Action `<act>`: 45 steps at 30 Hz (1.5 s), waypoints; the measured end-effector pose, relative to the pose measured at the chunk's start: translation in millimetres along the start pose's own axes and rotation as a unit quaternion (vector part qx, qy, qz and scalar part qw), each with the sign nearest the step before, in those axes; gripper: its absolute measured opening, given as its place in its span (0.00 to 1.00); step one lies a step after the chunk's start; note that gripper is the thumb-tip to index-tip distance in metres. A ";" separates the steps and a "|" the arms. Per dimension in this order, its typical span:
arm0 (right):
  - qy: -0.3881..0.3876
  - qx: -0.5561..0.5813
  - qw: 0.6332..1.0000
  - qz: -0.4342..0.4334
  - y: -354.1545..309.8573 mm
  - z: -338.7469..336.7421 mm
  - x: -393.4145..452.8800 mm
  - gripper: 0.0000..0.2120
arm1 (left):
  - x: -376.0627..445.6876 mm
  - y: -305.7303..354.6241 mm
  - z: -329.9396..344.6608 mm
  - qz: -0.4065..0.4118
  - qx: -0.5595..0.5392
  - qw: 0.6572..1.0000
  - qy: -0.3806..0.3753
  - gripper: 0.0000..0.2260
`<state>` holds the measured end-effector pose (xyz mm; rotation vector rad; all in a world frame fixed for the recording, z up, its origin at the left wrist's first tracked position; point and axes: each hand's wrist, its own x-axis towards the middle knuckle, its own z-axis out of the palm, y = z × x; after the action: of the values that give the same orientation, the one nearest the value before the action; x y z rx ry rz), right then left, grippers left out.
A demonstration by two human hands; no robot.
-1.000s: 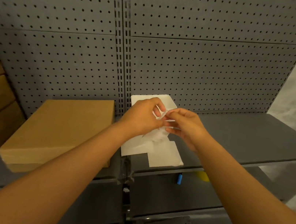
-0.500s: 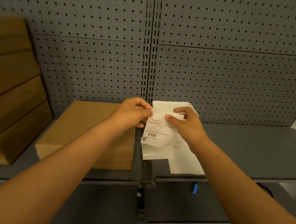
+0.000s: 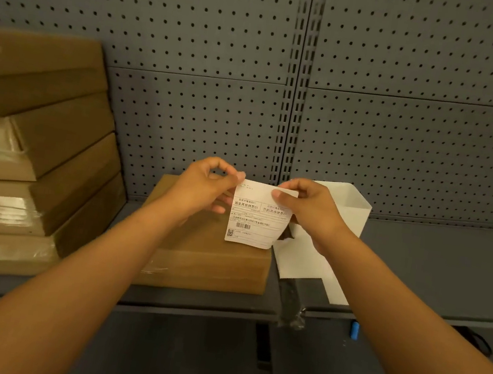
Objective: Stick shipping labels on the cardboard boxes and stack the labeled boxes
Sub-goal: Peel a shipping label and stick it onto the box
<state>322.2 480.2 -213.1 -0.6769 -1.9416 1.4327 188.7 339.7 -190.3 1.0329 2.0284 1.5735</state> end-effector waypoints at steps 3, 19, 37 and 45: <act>-0.006 0.002 1.000 -0.006 -6.2 15.7 0.7 0.06 | 0.2 -4.8 -16.3 0.008 0.004 1.000 0.017 0.05; -0.038 -0.014 0.994 0.098 -6.8 77.2 10.1 0.08 | -1.7 -27.2 -75.8 0.017 0.021 0.998 0.053 0.05; -0.048 -0.046 0.997 0.031 -0.3 75.8 35.8 0.07 | 24.1 -45.6 -59.5 -0.002 0.104 0.980 0.171 0.21; -0.038 -0.099 0.993 0.053 16.4 80.0 42.8 0.07 | 35.8 -66.2 -66.4 -0.020 0.145 0.983 0.111 0.22</act>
<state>235.0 464.3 -238.3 -0.8365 -2.1573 1.3561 98.8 314.6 -227.2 0.9392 2.4727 1.4571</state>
